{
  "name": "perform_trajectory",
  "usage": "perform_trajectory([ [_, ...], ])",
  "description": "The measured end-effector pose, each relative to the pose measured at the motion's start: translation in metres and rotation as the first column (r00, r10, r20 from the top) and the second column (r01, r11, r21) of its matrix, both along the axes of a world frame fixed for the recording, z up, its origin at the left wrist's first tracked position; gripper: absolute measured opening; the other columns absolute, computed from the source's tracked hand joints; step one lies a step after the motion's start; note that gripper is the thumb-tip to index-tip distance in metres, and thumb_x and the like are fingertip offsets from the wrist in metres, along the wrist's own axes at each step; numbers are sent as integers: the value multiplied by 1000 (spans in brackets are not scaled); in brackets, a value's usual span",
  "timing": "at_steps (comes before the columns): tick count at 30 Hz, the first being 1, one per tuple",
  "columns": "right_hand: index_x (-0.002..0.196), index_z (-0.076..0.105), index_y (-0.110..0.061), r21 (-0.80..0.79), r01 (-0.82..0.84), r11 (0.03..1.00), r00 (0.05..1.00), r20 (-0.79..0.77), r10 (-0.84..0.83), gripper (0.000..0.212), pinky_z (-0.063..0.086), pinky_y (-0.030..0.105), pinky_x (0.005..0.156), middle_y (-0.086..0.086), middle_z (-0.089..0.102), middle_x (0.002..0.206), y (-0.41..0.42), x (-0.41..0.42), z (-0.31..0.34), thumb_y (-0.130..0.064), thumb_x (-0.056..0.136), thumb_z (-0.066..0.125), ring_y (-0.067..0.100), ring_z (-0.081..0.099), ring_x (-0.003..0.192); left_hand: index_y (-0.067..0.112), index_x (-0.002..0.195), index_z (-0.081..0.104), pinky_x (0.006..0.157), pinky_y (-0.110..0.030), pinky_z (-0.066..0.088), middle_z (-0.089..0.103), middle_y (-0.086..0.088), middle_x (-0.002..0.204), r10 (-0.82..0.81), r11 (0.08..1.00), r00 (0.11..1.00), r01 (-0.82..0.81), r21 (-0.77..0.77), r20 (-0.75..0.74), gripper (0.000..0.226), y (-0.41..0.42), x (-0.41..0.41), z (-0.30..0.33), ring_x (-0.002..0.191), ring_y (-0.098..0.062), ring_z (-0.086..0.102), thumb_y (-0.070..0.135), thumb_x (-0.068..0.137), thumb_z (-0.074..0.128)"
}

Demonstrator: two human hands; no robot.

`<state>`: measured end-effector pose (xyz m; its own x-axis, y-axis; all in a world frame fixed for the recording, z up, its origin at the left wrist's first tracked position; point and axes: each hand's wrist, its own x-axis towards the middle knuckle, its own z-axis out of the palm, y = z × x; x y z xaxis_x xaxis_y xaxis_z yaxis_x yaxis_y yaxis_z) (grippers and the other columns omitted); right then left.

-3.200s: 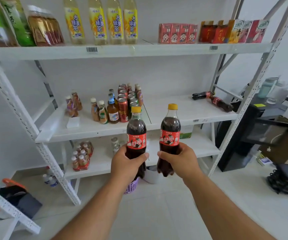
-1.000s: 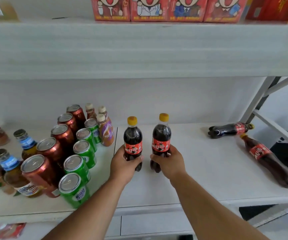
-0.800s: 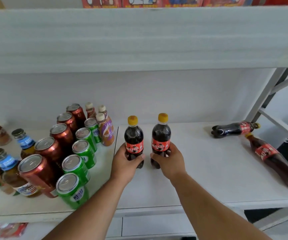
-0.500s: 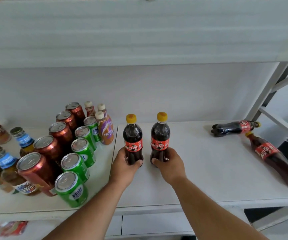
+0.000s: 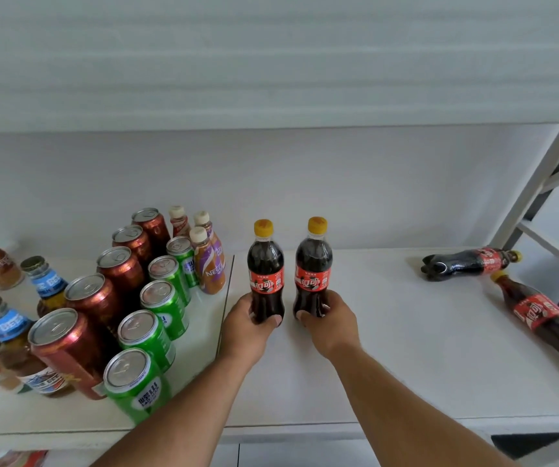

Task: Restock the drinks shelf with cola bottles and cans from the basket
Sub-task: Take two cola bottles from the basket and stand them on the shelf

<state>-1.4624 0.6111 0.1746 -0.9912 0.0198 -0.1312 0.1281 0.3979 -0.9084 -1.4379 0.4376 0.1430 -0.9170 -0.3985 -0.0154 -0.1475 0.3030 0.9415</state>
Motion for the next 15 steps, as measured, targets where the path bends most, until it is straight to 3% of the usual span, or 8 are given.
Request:
perform_trajectory([
  [3,130,62,-24,14,-3,1000,1000,-8,4,44,48,28,83,-9,65,107,-6,-15,1,-23,90,77,15,61,95,36,109,63,92,-32,56,71,16,100,-1,1000,1000,1,-9,-4,44,-3,-14,4,98,-10,71,14,79,87],
  [7,132,61,-23,38,-14,999,1000,-2,14,44,49,29,80,-6,66,109,-13,-35,4,-22,90,76,17,60,94,23,119,68,95,-36,57,76,7,110,10,1000,1000,-9,-26,19,46,-9,-34,7,102,-15,72,14,79,87],
  [15,130,62,-23,91,-27,996,1000,-2,27,42,48,28,74,-7,62,100,-25,-68,7,-22,90,74,18,60,90,22,122,67,92,-37,58,76,6,111,8,995,999,-3,-102,44,50,-16,-70,13,103,-15,72,19,77,88],
])
